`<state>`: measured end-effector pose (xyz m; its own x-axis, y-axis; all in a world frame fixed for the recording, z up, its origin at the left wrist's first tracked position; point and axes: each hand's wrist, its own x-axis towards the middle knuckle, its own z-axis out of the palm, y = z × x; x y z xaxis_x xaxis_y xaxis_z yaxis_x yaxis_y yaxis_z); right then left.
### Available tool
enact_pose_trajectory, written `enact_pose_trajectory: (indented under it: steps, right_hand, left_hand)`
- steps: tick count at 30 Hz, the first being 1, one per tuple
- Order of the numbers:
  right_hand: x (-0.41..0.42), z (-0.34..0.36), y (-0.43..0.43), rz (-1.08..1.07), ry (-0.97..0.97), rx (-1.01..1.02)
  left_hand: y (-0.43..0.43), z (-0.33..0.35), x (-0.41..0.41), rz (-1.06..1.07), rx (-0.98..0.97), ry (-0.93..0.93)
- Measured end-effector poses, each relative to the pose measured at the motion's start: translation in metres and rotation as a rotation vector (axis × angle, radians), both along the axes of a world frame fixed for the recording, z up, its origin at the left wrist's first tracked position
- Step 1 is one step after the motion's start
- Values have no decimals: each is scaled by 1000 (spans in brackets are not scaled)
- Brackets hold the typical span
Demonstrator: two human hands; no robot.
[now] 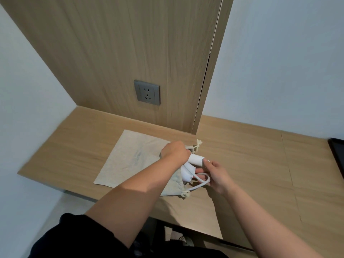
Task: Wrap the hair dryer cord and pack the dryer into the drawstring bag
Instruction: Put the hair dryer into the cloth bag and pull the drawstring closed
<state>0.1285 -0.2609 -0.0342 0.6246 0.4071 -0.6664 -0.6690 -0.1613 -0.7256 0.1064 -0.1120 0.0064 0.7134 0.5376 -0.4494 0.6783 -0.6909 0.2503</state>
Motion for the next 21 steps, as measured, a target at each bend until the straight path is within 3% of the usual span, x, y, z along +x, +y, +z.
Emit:
enact_pose_trajectory:
  steps: [4,13,15,18,21]
  right_hand:
    - [0,0,4,-1,7,26]
    - [-15,11,23,-113,-137,30]
    - [-20,14,32,-156,-198,0]
    - [-24,8,39,-366,-125,-20]
    - [-29,0,41,-643,3,40]
  left_hand:
    - [-4,3,4,30,14,-8]
    - [-1,7,-1,-125,-315,-311]
    - [-1,8,-4,-175,-300,-321]
    - [7,7,-11,-247,-158,-268]
    - [16,4,-23,-274,-117,-329]
